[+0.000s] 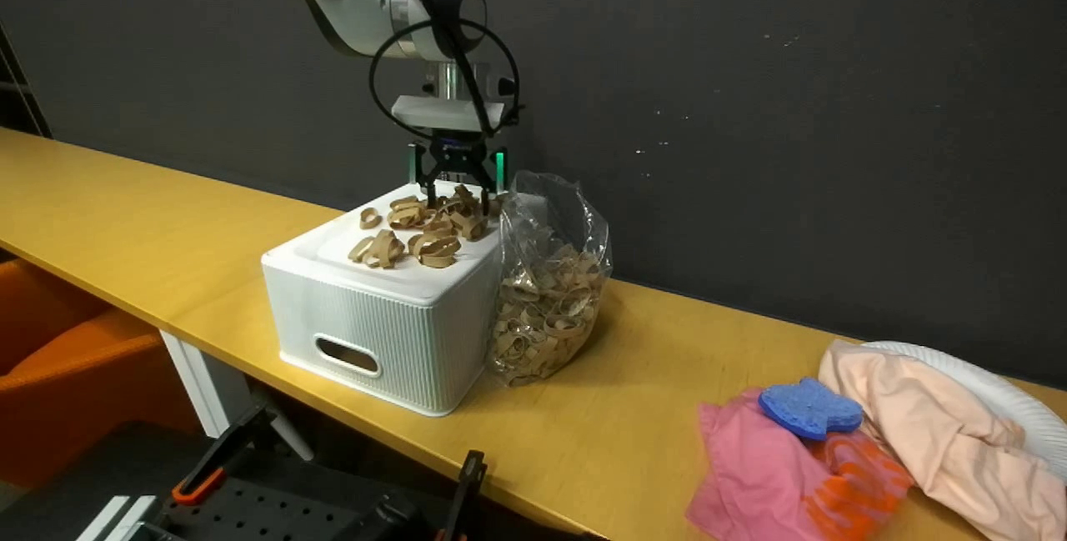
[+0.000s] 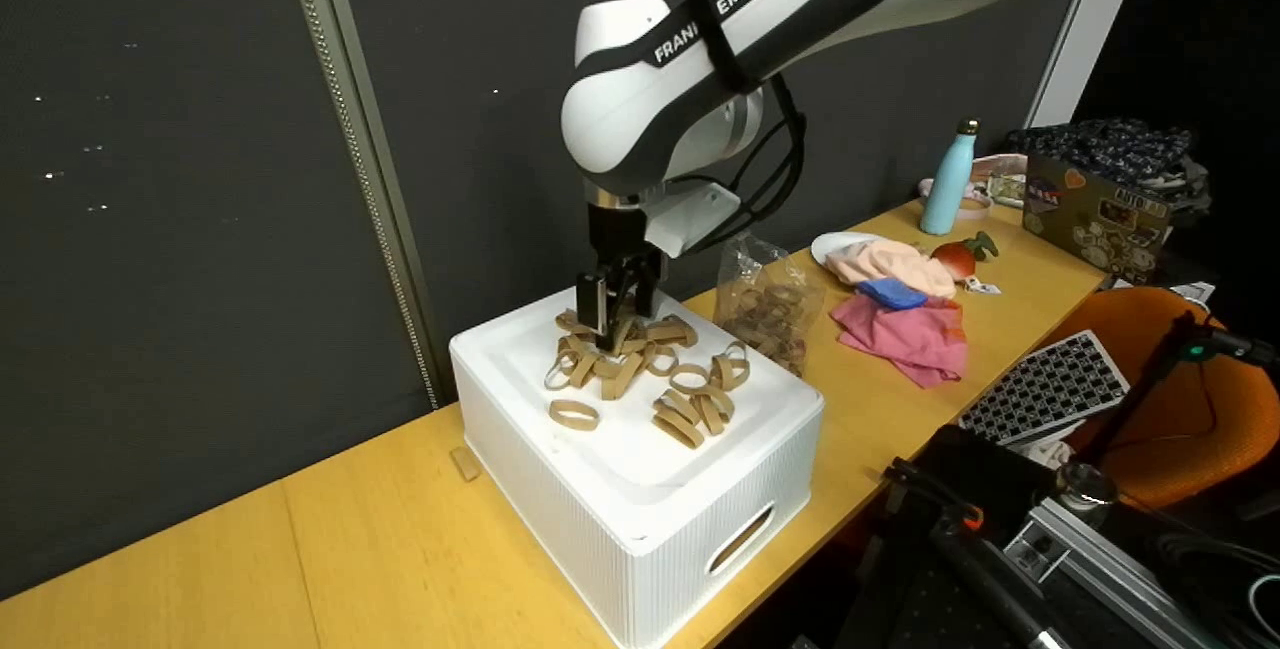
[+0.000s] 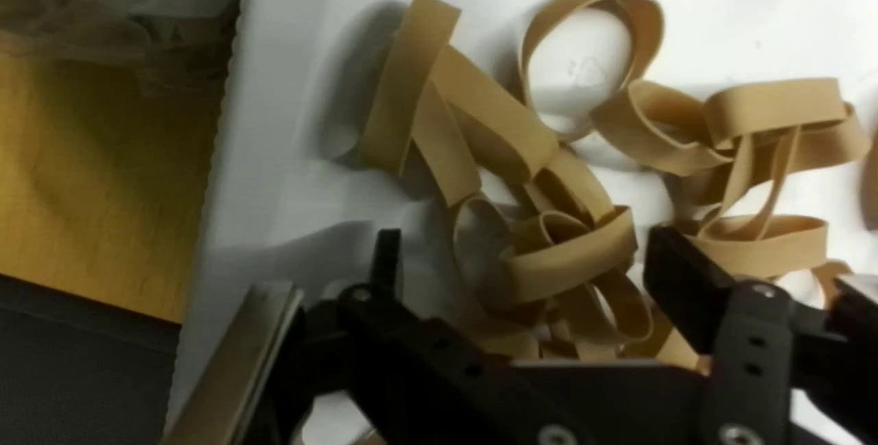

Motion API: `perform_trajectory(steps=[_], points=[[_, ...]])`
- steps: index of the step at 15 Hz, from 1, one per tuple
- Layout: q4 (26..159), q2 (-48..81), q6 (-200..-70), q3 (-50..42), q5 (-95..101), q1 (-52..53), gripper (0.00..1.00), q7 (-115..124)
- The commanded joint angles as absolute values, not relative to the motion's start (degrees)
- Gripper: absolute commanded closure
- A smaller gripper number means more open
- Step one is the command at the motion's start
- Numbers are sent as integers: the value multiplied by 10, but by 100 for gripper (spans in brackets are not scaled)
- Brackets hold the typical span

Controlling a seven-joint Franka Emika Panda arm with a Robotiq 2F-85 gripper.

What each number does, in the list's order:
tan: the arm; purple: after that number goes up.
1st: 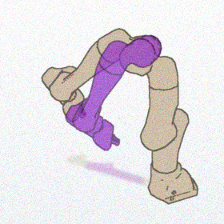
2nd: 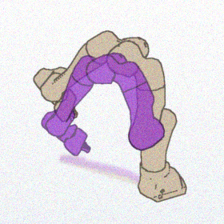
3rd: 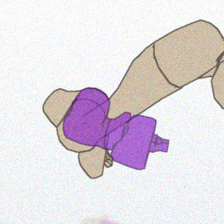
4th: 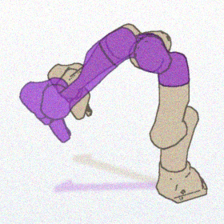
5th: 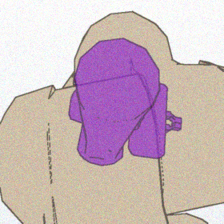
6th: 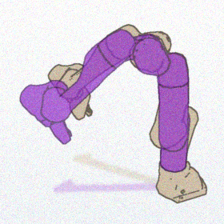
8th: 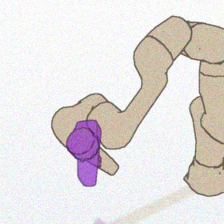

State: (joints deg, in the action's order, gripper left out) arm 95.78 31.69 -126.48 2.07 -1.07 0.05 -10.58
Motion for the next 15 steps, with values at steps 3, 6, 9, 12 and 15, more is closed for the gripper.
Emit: perform_trajectory(steps=[3, 6, 9, 12, 15], points=[[911, 336, -1208, 23, -7, 0, 58, -97], [901, 337, -1184, 23, -9, 0, 80, -96], [896, 333, -1162, 24, -13, -1, 99, -97], [890, 320, -1140, 25, -17, -3, 100, -98], [882, 305, -1122, 24, -19, -5, 99, -98]])
